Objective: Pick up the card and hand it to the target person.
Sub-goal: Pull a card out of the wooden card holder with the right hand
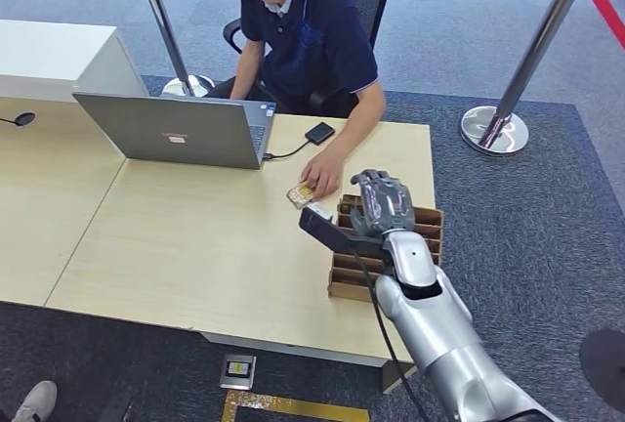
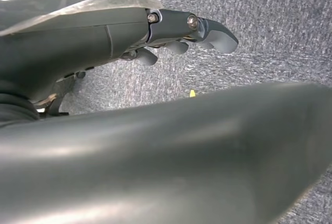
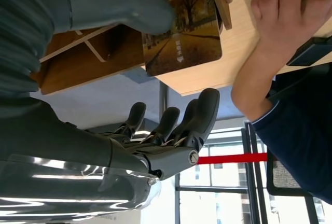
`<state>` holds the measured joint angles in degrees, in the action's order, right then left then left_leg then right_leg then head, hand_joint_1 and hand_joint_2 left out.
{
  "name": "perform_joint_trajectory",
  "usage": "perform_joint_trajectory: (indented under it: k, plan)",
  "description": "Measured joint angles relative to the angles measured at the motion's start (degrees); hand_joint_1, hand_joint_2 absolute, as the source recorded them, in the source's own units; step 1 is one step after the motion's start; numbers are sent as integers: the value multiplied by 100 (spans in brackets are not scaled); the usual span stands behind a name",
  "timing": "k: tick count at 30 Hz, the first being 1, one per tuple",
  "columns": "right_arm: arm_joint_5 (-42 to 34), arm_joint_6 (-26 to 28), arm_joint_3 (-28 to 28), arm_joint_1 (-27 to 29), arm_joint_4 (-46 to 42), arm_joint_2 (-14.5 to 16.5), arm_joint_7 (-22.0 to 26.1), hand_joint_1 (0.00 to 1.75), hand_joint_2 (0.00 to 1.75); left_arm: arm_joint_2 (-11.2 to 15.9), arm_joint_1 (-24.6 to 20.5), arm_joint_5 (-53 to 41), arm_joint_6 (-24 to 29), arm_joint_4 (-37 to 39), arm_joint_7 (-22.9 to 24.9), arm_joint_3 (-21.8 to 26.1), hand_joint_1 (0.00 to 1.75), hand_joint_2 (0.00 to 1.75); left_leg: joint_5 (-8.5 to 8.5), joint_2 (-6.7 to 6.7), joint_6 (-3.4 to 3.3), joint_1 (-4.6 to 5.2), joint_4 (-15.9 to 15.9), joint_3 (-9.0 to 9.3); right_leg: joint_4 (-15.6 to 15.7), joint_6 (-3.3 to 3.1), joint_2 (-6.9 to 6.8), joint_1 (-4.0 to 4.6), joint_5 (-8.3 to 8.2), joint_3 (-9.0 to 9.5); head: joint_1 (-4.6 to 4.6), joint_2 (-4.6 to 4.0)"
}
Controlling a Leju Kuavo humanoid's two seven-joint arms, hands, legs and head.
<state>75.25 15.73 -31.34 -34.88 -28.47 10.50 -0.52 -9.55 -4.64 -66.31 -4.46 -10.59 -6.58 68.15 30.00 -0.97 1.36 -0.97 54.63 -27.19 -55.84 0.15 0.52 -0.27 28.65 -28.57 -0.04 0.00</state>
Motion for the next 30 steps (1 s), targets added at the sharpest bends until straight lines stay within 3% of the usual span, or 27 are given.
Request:
perform_joint_trajectory:
  k: [21,30]
  plan:
    - [2,57,80,5,124,4,-1,81,175,-7,-3,-2,17,9,10,0,0,0,0,0,0,0,1,0,0,0,0,0,0,1,0,0]
    - [24,84,140,7,124,4,-7,99,175,-7,-6,-1,21,10,11,0,0,0,0,0,0,0,1,0,0,0,0,0,0,0,0,0]
